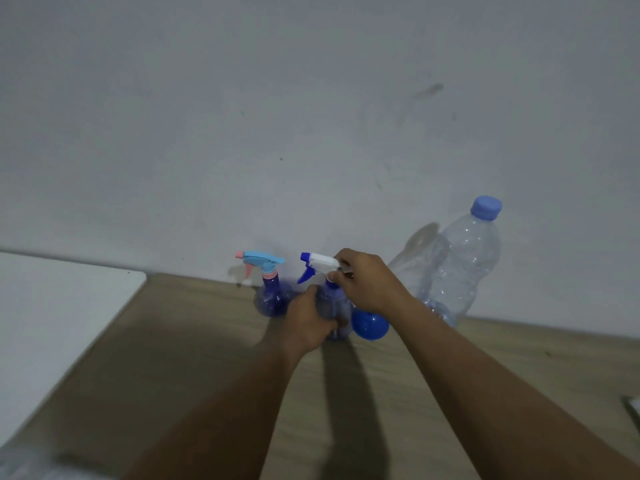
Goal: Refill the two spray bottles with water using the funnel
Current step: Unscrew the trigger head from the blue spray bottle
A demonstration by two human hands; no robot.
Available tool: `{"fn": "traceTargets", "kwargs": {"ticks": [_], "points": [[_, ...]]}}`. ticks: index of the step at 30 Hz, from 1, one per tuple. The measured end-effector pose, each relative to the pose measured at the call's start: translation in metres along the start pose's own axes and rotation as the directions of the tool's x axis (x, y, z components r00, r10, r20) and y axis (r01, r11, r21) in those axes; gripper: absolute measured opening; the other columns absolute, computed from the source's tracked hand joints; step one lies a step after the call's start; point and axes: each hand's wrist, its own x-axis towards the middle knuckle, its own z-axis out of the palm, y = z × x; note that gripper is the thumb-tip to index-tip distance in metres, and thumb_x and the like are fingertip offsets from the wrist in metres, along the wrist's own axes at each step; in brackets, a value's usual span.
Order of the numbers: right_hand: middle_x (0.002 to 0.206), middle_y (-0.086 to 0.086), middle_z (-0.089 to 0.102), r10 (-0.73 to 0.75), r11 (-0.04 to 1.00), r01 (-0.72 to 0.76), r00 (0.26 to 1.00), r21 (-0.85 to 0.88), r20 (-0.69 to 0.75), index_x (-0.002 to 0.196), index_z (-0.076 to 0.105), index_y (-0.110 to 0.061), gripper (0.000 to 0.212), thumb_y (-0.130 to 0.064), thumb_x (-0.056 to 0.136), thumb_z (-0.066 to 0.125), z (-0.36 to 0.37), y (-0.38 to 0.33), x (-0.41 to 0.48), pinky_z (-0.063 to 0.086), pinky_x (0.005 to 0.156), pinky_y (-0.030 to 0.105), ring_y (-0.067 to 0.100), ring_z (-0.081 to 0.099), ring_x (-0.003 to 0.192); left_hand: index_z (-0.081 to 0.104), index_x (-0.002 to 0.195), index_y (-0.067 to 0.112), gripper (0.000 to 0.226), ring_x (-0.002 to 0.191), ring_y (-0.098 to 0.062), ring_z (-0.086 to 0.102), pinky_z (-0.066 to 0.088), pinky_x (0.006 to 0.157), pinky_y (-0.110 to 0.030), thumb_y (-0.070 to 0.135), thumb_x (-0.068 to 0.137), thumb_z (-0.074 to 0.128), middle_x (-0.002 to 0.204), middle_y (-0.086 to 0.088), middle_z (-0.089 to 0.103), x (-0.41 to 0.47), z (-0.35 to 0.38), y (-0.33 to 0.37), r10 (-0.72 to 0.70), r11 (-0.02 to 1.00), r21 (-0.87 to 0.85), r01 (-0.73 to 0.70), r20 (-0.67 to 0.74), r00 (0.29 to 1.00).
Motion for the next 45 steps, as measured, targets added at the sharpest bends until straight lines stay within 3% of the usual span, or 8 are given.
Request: {"fn": "traceTargets", "kwargs": {"ticks": [7,13,18,22,26,31,35,45], "points": [[0.087,-0.003,0.062,0.035,0.999,-0.035,0.999,0.035,0.009,0.103,0.063,-0.015,0.015,-0.027,0.095,0.063,-0.012,-0.030,-0.049,0.040,0.060,0.023,0.016,0.055,0.077,0.052,0.124,0.022,0.065,0.108,-0.009,0.056,0.036,0.068,-0.006,0.031,0.070,0.088,0.117,0.013,0.059,-0.063,-0.012,0.006,0.001,0.998,-0.055,-0.002,-0.028,1.000],[0.088,0.000,0.067,0.121,0.992,-0.121,0.992,0.023,-0.015,0.102,0.064,-0.017,0.015,-0.029,0.093,0.065,0.001,-0.060,-0.115,0.048,0.071,0.035,0.020,0.060,0.081,0.056,0.117,0.018,0.064,0.106,-0.009,0.059,0.043,0.079,-0.011,0.020,0.064,0.092,0.114,0.009,0.062,-0.119,-0.003,-0.018,0.027,0.973,-0.229,-0.019,0.032,0.999],[0.072,-0.012,0.054,0.187,0.980,-0.182,0.980,0.078,-0.065,0.083,0.053,-0.028,0.018,-0.021,0.092,0.066,0.028,-0.072,-0.163,0.034,0.056,0.015,0.013,0.051,0.072,0.058,0.111,0.026,0.066,0.096,0.004,0.062,0.049,0.074,-0.009,0.011,0.058,0.093,0.109,0.015,0.065,-0.150,0.008,-0.049,0.050,0.956,-0.294,-0.021,0.091,0.995],[0.089,-0.010,0.068,0.287,0.934,-0.237,0.944,0.267,-0.165,0.098,0.064,-0.024,0.013,-0.025,0.088,0.072,0.054,-0.072,-0.190,0.052,0.073,0.025,0.009,0.065,0.083,0.066,0.107,0.022,0.033,0.094,-0.014,0.069,0.060,0.078,-0.039,0.007,0.080,0.078,0.114,-0.004,0.069,-0.162,0.015,-0.066,-0.008,0.935,-0.351,0.052,0.126,0.992],[0.100,-0.012,0.069,0.449,0.819,-0.280,0.856,0.501,-0.256,0.113,0.057,-0.027,0.050,-0.031,0.073,0.086,0.084,-0.074,-0.203,0.054,0.076,0.020,0.001,0.066,0.090,0.065,0.111,0.013,0.033,0.085,-0.015,0.072,0.059,0.064,-0.027,0.002,0.082,0.076,0.108,-0.010,0.072,-0.163,0.021,-0.072,-0.009,0.945,-0.324,0.052,0.133,0.991],[0.087,-0.010,0.070,0.555,0.720,-0.237,0.761,0.652,-0.336,0.097,0.062,-0.019,0.029,-0.023,0.078,0.084,0.107,-0.072,-0.199,0.050,0.063,0.011,-0.006,0.065,0.082,0.062,0.123,0.024,0.051,0.101,-0.008,0.067,0.056,0.072,-0.014,0.011,0.077,0.083,0.114,0.007,0.069,-0.164,0.022,-0.075,-0.009,0.979,-0.203,0.030,0.106,0.994],[0.091,-0.009,0.073,0.513,0.739,-0.193,0.783,0.646,-0.353,0.102,0.068,-0.020,0.022,-0.023,0.083,0.078,0.109,-0.065,-0.198,0.052,0.072,0.012,-0.001,0.067,0.087,0.062,0.117,0.020,0.041,0.079,0.003,0.067,0.051,0.060,-0.007,-0.003,0.085,0.071,0.101,0.009,0.068,-0.168,0.017,-0.068,0.015,0.971,-0.238,0.013,0.113,0.993],[0.098,-0.012,0.070,0.371,0.747,-0.103,0.884,0.657,-0.283,0.108,0.060,-0.022,0.025,-0.009,0.088,0.070,0.108,-0.048,-0.200,0.053,0.080,0.022,0.004,0.067,0.094,0.068,0.116,0.029,0.051,0.088,0.001,0.069,0.057,0.077,-0.021,0.010,0.072,0.084,0.096,0.013,0.074,-0.166,0.017,-0.068,0.033,0.987,-0.160,-0.021,0.074,0.997]]}}
